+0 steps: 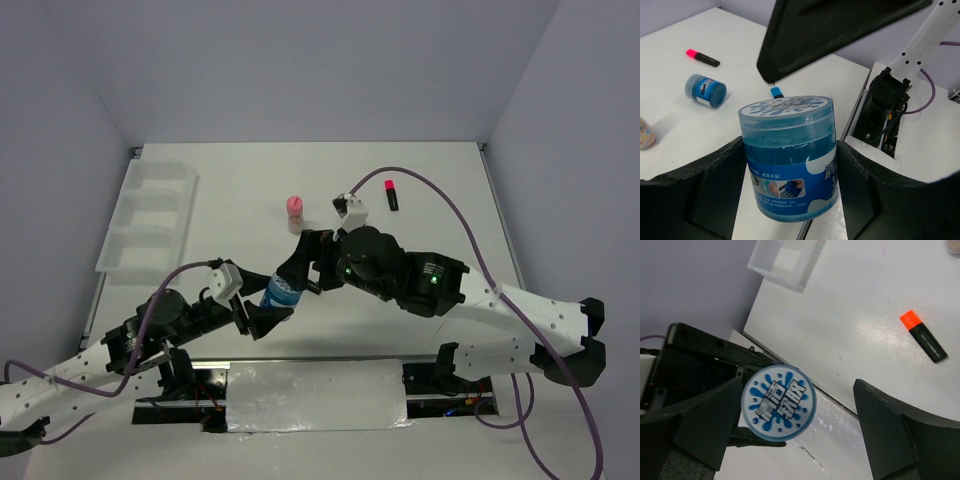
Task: Sort the stationery into containers
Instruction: Pick up the stationery from the center of the board.
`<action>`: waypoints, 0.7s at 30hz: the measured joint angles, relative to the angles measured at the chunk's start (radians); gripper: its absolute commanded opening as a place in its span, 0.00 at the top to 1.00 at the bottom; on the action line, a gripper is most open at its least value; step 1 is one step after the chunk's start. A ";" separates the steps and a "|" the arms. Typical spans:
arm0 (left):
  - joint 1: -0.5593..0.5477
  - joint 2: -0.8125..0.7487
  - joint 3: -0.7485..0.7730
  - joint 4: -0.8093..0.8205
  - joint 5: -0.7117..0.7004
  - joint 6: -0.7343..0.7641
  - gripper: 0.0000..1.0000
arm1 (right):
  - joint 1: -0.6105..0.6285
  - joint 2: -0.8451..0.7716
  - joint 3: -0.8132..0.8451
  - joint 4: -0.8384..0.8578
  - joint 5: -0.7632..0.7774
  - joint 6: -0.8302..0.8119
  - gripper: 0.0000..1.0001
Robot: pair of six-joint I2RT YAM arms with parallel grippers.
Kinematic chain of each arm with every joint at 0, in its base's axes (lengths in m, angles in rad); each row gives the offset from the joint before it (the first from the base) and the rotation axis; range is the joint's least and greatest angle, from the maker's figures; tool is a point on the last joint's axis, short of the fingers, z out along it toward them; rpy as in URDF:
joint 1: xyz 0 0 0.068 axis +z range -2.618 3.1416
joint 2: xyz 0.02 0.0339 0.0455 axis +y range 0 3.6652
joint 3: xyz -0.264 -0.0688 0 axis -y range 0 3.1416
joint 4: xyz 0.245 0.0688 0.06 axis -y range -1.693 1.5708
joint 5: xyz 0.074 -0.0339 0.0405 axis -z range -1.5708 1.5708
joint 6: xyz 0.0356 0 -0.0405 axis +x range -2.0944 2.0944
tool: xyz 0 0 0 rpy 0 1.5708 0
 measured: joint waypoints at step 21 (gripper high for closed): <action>-0.008 -0.014 0.000 0.010 -0.028 0.007 1.00 | 0.044 0.011 -0.064 0.087 -0.151 0.011 0.26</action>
